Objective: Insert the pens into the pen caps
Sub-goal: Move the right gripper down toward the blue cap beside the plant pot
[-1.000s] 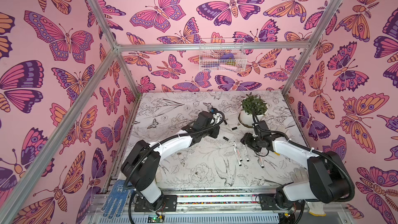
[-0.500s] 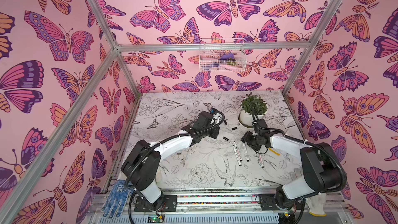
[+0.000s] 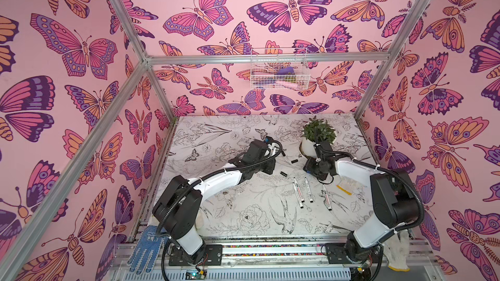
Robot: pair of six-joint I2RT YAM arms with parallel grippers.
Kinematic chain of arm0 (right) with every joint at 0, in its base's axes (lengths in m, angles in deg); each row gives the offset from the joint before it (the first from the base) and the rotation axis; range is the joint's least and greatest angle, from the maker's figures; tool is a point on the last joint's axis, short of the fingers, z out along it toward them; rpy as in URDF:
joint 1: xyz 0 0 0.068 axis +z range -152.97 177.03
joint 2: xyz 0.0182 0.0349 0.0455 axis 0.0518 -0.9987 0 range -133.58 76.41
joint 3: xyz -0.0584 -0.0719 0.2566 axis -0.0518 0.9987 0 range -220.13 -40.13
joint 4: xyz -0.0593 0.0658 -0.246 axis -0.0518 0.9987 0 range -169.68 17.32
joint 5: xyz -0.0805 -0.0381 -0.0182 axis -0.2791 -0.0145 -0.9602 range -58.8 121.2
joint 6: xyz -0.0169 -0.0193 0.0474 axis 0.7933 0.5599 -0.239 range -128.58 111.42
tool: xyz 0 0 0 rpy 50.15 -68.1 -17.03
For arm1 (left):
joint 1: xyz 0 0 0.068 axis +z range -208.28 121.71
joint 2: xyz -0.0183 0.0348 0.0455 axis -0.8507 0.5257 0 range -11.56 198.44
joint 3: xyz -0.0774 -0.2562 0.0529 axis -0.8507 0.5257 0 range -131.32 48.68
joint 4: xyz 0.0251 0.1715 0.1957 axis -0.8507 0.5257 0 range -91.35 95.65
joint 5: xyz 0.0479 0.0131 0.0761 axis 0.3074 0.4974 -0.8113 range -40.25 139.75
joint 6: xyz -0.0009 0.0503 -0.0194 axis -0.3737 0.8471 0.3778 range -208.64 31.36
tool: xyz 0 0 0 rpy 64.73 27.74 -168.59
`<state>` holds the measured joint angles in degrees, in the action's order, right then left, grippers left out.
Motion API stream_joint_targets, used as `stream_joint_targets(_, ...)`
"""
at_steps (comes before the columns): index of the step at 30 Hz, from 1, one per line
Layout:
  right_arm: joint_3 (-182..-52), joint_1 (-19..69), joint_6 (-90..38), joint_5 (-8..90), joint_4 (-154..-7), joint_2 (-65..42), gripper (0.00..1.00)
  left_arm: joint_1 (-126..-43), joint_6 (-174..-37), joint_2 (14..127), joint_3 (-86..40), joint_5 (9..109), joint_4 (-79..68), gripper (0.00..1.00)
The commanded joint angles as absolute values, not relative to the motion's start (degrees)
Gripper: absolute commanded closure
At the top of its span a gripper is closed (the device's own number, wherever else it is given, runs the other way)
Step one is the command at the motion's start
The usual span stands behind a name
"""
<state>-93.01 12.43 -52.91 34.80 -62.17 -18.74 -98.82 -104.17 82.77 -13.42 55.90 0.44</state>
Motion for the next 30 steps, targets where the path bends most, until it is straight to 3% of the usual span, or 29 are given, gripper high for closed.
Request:
stream_joint_targets(1,-93.9,12.1,-53.0,32.4,-59.9,-18.3,0.37,-99.0,-103.8,83.3,-13.7,55.4,1.3,1.00)
stream_joint_targets(7,-91.1,12.1,-56.2,32.0,-61.7,-14.2,0.37,-99.0,-103.7,83.6,-14.3,55.5,1.8,1.00)
stream_joint_targets(20,-90.4,12.1,-71.0,35.1,-68.9,-17.8,0.37,-99.0,-102.6,83.8,-15.8,55.6,4.1,1.00)
stream_joint_targets(30,-94.7,11.9,-79.3,31.2,-59.2,-20.1,0.38,-99.1,-101.9,82.7,-15.3,55.1,5.2,1.00)
